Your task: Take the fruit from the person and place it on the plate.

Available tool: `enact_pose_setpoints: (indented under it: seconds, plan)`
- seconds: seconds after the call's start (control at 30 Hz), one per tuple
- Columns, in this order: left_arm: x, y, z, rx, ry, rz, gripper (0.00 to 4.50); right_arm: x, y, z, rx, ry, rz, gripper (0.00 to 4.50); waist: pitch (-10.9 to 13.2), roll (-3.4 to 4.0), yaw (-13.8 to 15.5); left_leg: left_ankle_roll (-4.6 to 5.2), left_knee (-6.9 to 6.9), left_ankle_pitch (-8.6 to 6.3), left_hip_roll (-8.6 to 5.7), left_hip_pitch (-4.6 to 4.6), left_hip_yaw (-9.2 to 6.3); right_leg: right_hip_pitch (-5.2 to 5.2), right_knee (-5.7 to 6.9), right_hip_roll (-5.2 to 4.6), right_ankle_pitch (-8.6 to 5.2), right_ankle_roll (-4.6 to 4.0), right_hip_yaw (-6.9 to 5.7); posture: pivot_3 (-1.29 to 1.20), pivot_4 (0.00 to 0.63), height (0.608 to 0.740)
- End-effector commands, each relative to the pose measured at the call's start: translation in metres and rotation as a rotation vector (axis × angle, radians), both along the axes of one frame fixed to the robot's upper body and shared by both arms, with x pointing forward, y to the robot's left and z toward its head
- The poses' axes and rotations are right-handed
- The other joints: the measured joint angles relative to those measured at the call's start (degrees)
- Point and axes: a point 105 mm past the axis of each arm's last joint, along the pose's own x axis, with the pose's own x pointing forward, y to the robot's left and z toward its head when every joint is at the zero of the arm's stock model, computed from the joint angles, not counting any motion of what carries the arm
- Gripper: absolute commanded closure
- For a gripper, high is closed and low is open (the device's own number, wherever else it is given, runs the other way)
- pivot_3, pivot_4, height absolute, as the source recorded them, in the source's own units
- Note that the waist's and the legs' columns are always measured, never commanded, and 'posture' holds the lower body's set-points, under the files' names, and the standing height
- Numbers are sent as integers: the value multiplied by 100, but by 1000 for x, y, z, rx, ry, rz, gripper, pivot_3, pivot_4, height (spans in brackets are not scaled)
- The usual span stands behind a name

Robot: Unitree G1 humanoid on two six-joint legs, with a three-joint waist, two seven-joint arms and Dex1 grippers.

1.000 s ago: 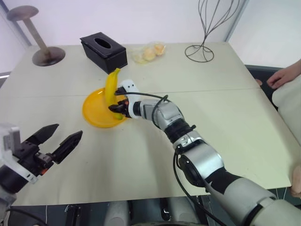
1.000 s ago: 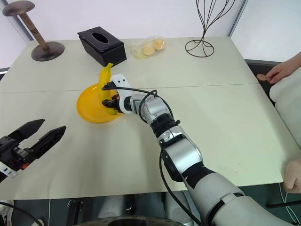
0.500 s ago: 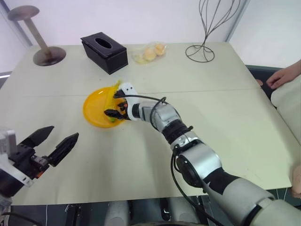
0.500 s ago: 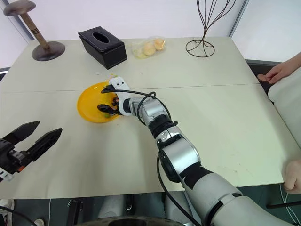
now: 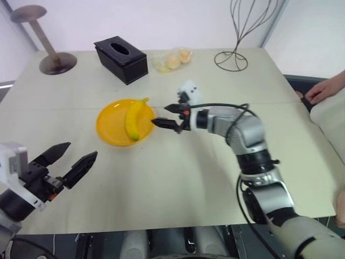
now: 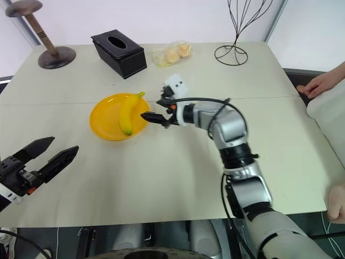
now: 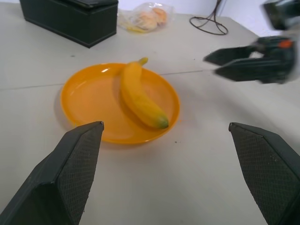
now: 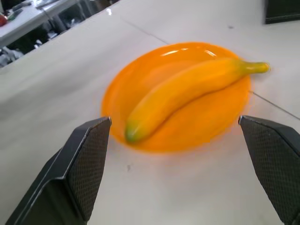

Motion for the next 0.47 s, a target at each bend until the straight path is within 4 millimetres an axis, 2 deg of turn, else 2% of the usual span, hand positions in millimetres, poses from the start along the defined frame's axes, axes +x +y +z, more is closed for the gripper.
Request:
enact_pose_setpoints:
  seconds: [0.03, 0.13, 0.2, 0.33, 0.47]
  plan:
    - [-1, -2, 2, 19, -9, -22, 0, -25, -35, 24, 9, -92, 51, 51, 0, 0, 4, 0, 0, 0, 1, 1, 1, 0, 0, 3, 0, -1, 0, 0, 150, 740]
    - [1, -1, 1, 18, -7, -36, 0, -41, -73, 33, -18, -114, 40, 51, 3, 2, 3, 0, -1, 0, 2, 4, 6, 0, 0, 10, -2, -3, 1, 0, 150, 740]
    - [3, 0, 2, 15, -9, -40, 0, -47, -88, 38, -32, -126, 21, 51, 4, 4, 8, 1, 0, 0, 2, 5, 6, 1, 0, 11, -2, -4, 2, 0, 150, 740]
    - [7, 0, 1, 18, -10, -55, 0, -59, -99, 40, -70, -161, 48, 51, 4, 3, -2, 1, 1, 0, 4, 16, 7, 6, 0, 16, -3, -4, 8, 0, 150, 740]
    - [10, -2, 1, 17, -16, -75, 0, -58, -102, 42, -68, -175, 23, 51, 4, 3, 0, 1, 3, 0, 4, 16, 8, 7, 0, 16, -2, -3, 10, 0, 150, 740]
